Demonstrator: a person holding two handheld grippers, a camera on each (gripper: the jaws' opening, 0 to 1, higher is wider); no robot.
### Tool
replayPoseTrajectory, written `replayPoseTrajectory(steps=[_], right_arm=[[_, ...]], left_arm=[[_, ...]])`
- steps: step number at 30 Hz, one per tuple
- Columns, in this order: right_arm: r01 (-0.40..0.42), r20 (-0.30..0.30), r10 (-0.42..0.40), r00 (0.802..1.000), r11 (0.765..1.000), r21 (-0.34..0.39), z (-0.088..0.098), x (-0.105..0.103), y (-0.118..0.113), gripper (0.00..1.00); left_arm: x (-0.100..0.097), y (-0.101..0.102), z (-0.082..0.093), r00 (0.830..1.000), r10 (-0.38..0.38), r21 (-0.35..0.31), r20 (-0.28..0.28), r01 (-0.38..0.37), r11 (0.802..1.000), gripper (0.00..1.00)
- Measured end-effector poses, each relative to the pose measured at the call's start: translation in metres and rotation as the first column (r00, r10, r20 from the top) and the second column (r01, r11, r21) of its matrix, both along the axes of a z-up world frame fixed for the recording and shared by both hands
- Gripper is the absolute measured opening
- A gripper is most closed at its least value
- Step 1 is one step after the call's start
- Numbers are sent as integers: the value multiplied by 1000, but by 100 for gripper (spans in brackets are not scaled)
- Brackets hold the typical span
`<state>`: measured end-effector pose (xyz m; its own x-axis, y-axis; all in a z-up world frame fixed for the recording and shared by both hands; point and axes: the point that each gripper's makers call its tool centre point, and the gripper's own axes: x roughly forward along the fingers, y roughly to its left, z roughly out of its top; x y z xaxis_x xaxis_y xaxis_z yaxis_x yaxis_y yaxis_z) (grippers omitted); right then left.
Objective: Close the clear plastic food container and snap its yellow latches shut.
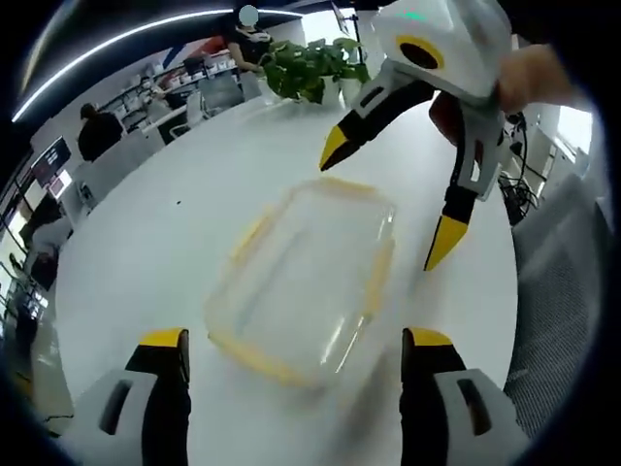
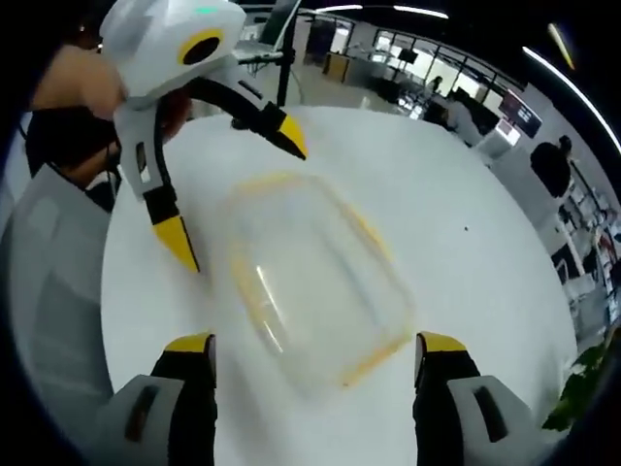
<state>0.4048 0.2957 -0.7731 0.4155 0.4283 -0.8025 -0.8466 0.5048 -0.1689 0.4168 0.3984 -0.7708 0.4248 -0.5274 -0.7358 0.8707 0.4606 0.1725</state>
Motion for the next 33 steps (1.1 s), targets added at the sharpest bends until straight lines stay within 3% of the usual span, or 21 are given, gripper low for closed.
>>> replayPoseTrajectory(steps=[17,33], right_arm=[[85,9,-86,996,993,77,6,-20,-5,84],[172,34,-179,983,974,147,9,-37,-16,83]], left_arm=[[-21,5,8,997,71,-81,-4,-71,994,92],[-36,16,15,989,147,-173,-11,-147,974,94]])
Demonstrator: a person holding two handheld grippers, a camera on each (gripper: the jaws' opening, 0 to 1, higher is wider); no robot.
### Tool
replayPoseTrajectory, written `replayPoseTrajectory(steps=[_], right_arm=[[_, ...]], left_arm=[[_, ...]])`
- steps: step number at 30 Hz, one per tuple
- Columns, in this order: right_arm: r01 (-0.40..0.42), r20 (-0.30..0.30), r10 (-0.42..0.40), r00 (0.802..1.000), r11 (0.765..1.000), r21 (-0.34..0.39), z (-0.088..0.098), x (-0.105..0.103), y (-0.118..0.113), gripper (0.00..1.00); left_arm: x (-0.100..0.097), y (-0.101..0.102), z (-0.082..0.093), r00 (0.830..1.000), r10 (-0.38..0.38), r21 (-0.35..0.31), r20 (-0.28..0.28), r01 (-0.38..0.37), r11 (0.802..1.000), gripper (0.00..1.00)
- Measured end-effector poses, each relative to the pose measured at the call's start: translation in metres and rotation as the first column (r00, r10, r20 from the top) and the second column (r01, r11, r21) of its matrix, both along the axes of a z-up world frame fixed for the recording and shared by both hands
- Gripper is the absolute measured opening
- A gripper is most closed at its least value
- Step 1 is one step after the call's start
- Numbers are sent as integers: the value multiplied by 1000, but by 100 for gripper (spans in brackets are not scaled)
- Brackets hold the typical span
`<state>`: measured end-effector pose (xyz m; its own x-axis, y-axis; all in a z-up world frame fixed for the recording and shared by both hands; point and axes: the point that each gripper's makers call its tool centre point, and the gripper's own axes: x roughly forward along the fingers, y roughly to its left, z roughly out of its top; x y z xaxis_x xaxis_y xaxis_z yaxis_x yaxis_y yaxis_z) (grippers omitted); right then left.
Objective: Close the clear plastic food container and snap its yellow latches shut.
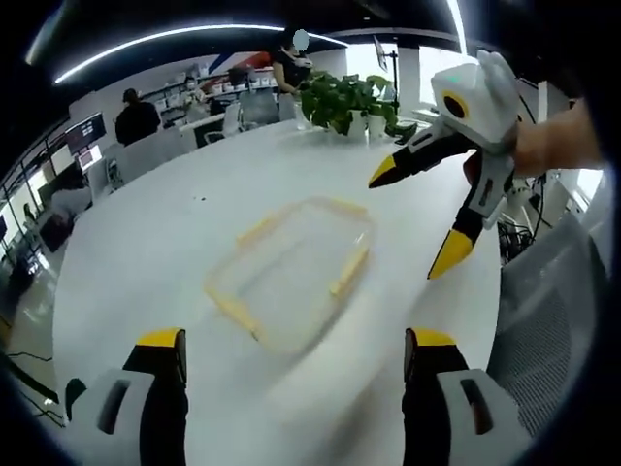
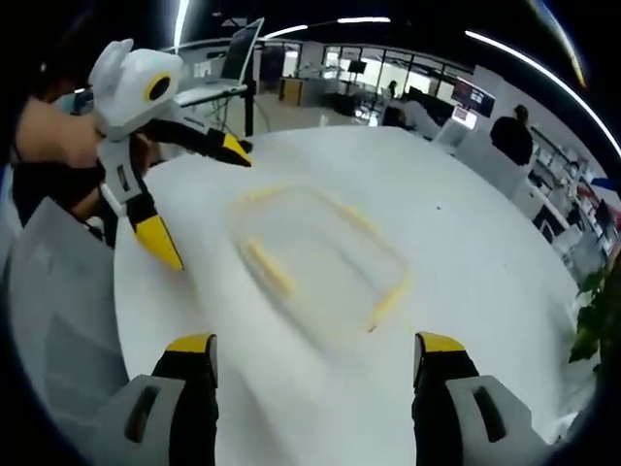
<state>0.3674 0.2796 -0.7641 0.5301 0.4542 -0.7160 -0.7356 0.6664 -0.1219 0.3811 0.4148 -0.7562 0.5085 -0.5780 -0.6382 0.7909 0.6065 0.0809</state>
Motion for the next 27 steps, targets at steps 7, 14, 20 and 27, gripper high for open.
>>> replayPoseTrajectory(steps=[7,14,20,27], right_arm=[[39,35,-40,999,999,30,7,-7,-7,83],[68,50,-71,996,996,53,6,-19,-15,83],[90,80,-96,992,993,73,9,-29,-20,83],[105,89,-113,990,990,92,8,-40,-26,83]], left_arm=[[-12,4,-5,1000,17,-16,-3,-17,1000,96],[-23,11,-5,999,40,-37,1,-40,998,98],[-32,17,-7,998,65,-72,-9,-66,995,99],[-46,21,-8,997,79,-92,-16,-80,993,99]])
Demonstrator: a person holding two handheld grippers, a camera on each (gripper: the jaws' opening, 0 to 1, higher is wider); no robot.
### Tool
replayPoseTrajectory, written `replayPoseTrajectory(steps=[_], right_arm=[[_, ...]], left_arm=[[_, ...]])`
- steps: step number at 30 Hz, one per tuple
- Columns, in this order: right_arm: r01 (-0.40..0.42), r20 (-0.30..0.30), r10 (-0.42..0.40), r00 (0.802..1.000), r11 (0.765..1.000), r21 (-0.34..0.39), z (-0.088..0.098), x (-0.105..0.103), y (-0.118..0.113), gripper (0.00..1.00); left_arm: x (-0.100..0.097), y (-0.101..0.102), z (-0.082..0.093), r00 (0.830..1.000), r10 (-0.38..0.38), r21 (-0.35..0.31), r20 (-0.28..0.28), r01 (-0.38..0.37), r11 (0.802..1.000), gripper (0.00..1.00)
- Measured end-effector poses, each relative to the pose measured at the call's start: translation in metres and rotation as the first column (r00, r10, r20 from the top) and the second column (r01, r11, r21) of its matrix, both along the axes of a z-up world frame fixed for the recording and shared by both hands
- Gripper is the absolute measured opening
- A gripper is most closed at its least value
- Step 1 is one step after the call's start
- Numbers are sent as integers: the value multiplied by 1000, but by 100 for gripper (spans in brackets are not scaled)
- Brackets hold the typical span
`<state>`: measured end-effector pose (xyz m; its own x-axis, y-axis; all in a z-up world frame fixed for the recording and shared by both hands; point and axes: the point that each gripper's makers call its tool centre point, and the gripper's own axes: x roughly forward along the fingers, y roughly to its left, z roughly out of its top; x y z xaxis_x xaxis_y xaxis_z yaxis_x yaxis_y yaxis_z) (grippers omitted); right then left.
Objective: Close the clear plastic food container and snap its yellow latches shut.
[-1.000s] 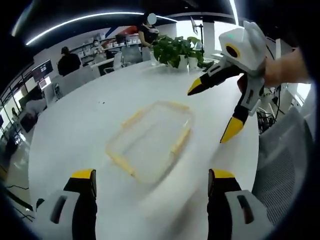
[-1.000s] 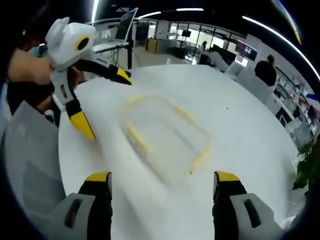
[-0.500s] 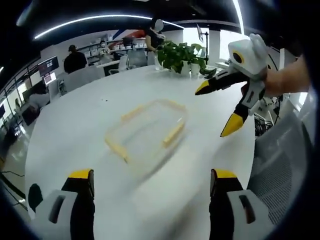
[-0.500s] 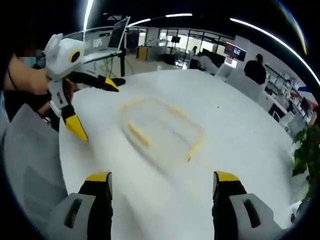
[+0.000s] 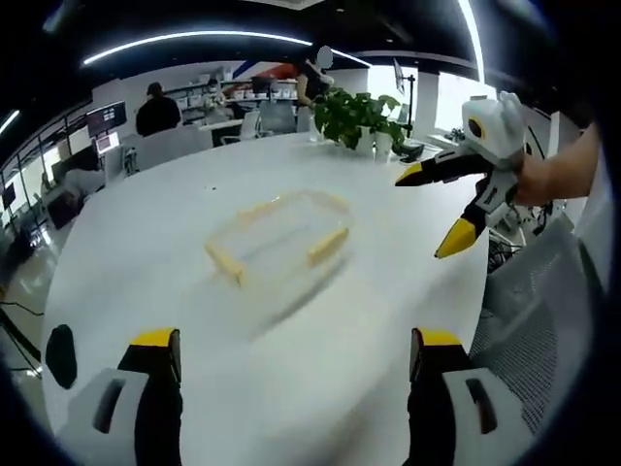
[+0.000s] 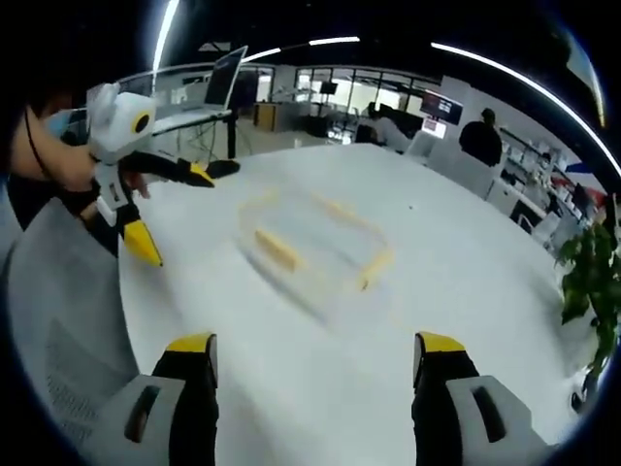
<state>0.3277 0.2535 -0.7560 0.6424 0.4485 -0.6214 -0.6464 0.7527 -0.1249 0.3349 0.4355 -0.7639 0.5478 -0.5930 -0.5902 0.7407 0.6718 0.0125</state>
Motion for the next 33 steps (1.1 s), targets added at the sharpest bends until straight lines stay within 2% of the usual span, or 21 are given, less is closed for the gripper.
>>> replayPoseTrajectory(steps=[4,7,19,25,29,33], right_arm=[[5,11,-5,1000,1000,12,1,-5,-2,83],[7,34,-8,999,1000,16,4,-10,-3,82],[37,56,-40,998,998,41,4,-26,-14,83],[47,63,-49,997,998,41,1,-34,-17,83],[57,75,-61,995,997,50,6,-30,-19,83],[63,66,-66,996,997,47,3,-31,-21,83]], left_arm=[[-7,1,2,1000,3,-13,6,-3,1000,99],[-10,6,-2,999,33,-30,-14,-33,999,99],[-21,15,0,996,85,-103,-31,-88,991,99],[-21,20,6,996,91,-105,-17,-92,990,99],[-20,21,9,995,101,-122,-16,-102,987,99],[-22,18,7,997,83,-96,-12,-83,992,99]])
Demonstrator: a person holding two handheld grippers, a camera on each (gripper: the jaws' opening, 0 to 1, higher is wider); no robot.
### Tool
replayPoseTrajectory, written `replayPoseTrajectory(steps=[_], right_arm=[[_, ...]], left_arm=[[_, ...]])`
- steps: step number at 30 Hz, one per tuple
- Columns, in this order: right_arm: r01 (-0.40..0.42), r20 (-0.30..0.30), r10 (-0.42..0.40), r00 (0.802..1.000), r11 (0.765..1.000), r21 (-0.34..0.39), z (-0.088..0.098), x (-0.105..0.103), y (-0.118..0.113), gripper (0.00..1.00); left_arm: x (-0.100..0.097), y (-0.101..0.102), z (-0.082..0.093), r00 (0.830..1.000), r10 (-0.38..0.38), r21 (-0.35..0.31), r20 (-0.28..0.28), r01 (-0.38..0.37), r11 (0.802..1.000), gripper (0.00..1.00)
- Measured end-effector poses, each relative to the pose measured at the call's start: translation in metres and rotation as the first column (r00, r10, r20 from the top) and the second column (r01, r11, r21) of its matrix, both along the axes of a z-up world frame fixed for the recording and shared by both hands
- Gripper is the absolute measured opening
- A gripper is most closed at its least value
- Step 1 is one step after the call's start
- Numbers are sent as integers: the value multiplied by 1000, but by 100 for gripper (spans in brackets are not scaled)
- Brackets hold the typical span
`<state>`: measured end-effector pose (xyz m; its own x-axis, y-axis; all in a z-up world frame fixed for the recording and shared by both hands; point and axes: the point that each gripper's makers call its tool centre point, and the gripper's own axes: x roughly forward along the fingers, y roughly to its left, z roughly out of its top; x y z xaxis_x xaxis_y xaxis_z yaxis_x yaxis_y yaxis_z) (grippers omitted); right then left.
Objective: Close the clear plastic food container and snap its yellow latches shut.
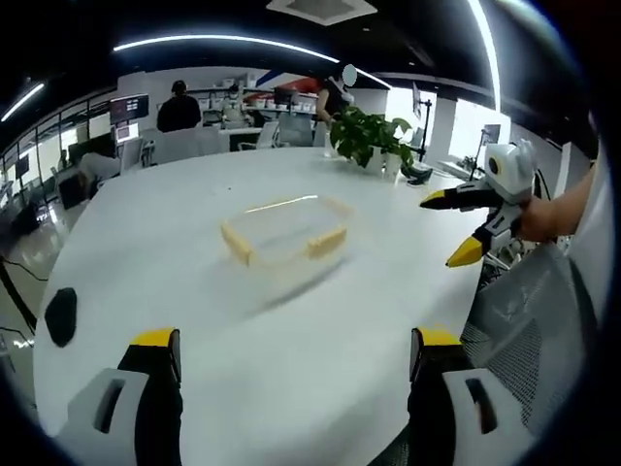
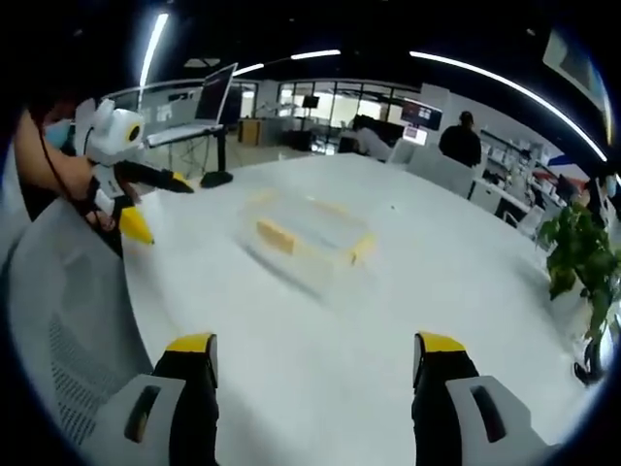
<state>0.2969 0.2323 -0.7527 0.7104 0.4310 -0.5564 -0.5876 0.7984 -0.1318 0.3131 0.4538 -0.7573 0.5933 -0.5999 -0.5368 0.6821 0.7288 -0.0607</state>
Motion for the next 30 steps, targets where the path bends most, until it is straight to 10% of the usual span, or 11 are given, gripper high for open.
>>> replayPoseTrajectory(steps=[30], right_arm=[[-3,-6,3,1000,1000,4,-2,0,1,83]], left_arm=[[1,1,0,1000,-5,8,10,5,1000,99]])
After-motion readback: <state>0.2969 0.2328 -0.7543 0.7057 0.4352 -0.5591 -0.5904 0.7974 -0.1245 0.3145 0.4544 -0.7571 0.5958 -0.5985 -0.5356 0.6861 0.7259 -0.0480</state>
